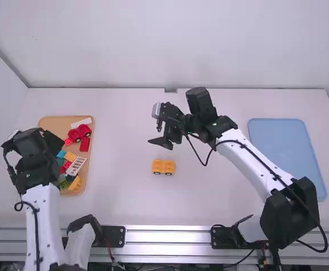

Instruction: Assemble lego blocks to make yellow taxi

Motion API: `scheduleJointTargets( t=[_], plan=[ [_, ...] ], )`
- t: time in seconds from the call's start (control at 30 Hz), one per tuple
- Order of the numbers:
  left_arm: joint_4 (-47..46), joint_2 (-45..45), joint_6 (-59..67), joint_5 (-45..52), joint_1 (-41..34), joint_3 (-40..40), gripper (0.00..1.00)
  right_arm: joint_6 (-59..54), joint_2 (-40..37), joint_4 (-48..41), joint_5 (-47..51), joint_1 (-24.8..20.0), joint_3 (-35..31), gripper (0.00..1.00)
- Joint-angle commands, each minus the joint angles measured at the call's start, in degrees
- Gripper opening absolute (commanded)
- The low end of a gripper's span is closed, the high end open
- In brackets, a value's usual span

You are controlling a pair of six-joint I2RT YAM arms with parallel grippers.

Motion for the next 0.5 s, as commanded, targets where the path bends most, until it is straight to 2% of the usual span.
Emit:
scheduleJointTargets(
  t=[0.0,0.13,0.4,0.47],
  plan=[
    [-0.39,5.81,1.81,6.60,2.58,2.99,0.99,0.22,-1.79,0.46,2.80,0.81,-0.22,0.98],
    [-4.31,14.78,1.99,11.63,3.15,8.15,0.99,0.24,-1.79,1.33,4.94,1.55,-0.22,0.99],
    [-15.96,37.07,0.68,13.14,2.51,21.84,1.00,0.22,-1.79,1.75,6.03,1.75,-0.22,0.99],
    [-17.68,43.08,-0.24,13.09,2.51,25.00,0.95,0.24,-1.79,1.75,5.90,1.81,-0.22,0.99]
  ],
)
